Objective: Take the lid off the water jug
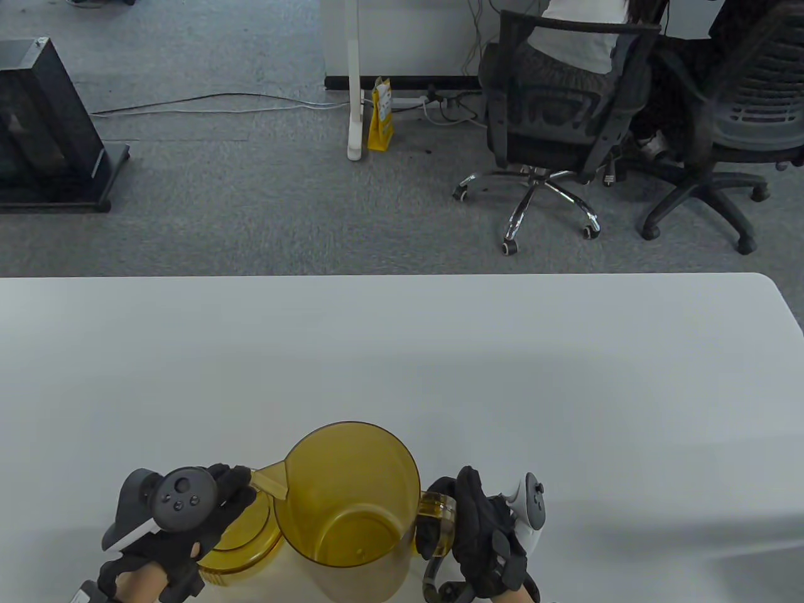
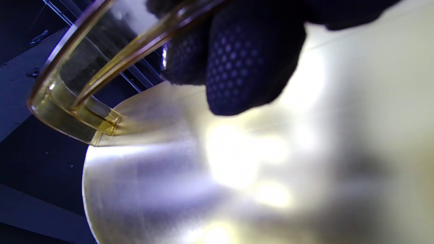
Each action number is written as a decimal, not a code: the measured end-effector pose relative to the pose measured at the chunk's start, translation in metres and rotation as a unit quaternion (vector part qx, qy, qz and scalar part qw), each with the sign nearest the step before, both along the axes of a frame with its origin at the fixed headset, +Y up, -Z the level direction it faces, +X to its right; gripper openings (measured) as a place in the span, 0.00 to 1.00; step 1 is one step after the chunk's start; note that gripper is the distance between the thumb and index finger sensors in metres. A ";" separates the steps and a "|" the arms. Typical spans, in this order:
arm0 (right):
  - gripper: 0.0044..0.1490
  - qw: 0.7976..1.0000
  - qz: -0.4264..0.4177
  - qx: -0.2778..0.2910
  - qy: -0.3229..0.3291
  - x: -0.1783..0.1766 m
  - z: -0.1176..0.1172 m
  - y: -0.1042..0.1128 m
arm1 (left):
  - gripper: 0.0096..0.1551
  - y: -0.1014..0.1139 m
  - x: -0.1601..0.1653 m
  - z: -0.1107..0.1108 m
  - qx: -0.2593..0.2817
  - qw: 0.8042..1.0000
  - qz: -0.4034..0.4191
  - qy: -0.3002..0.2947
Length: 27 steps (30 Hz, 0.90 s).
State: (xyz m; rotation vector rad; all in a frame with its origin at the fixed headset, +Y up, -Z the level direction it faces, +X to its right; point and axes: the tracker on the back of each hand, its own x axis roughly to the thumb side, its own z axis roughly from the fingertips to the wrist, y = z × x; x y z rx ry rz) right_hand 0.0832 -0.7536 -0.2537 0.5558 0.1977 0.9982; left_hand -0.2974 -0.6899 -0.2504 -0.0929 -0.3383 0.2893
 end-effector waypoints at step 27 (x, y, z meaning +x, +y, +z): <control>0.41 1.000 0.003 -0.009 0.002 0.000 0.000 -0.001 | 0.32 0.045 -0.030 0.010 0.023 0.993 0.109 0.033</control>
